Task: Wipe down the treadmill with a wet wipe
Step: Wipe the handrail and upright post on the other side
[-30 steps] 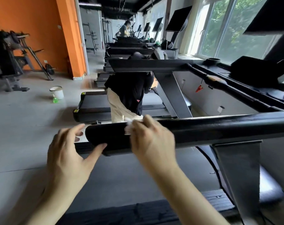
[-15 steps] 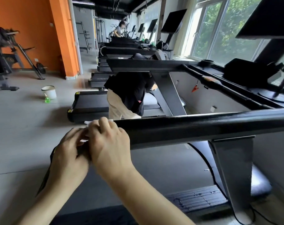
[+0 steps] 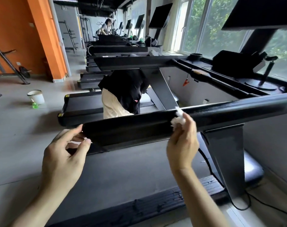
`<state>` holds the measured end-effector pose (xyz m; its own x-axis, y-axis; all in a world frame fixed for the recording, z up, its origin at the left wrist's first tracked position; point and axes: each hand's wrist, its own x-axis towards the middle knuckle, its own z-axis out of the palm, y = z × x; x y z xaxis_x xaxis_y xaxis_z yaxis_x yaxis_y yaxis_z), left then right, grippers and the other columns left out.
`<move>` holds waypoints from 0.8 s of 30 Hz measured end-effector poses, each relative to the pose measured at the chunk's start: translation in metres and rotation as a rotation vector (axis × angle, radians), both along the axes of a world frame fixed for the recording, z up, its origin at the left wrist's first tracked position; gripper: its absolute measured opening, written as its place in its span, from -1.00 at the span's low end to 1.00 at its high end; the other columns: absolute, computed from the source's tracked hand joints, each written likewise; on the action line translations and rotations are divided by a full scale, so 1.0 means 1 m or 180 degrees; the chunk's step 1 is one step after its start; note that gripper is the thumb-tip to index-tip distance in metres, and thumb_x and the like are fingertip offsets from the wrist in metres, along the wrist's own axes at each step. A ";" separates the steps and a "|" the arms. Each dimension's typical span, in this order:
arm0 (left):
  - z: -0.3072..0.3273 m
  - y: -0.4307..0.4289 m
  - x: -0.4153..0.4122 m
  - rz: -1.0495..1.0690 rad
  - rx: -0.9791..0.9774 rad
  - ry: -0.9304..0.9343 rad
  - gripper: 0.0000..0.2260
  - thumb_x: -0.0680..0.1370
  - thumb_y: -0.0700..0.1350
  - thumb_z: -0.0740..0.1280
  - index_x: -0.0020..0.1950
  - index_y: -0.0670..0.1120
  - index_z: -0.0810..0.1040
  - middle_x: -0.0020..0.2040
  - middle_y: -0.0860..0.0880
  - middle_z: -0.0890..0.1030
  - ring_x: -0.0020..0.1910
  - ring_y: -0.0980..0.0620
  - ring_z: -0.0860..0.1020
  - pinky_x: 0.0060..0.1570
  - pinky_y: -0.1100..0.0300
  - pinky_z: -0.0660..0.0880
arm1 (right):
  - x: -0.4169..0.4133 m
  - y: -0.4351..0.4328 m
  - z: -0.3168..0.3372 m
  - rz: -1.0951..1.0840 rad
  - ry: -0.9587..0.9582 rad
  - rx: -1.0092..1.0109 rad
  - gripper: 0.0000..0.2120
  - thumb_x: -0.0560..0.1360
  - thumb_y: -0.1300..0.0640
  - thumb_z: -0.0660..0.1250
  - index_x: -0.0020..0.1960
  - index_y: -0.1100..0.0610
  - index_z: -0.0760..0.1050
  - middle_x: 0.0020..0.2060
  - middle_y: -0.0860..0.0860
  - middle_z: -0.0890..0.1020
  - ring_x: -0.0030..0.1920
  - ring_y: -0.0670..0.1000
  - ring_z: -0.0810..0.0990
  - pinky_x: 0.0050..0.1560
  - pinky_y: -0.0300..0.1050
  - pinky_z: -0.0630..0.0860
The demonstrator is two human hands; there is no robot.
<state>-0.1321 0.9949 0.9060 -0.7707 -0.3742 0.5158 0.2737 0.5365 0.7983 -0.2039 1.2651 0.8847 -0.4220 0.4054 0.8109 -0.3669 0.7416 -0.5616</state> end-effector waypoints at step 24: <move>-0.026 0.024 -0.009 -0.0529 0.1689 0.0090 -0.66 0.57 -0.23 0.43 0.33 -0.04 0.55 0.05 0.03 0.67 0.09 0.05 0.62 0.13 0.03 0.56 | 0.031 -0.080 -0.029 0.1133 -0.0462 -0.0715 -0.77 0.59 0.23 0.32 -0.05 -0.12 0.48 -0.15 -0.19 0.66 -0.13 -0.11 0.65 -0.08 -0.06 0.60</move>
<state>-0.1411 1.0193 0.8796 -0.8301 -0.4629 0.3109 0.3455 0.0106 0.9384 -0.1733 1.1849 0.8557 -0.6700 0.3735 0.6415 -0.4828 0.4371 -0.7588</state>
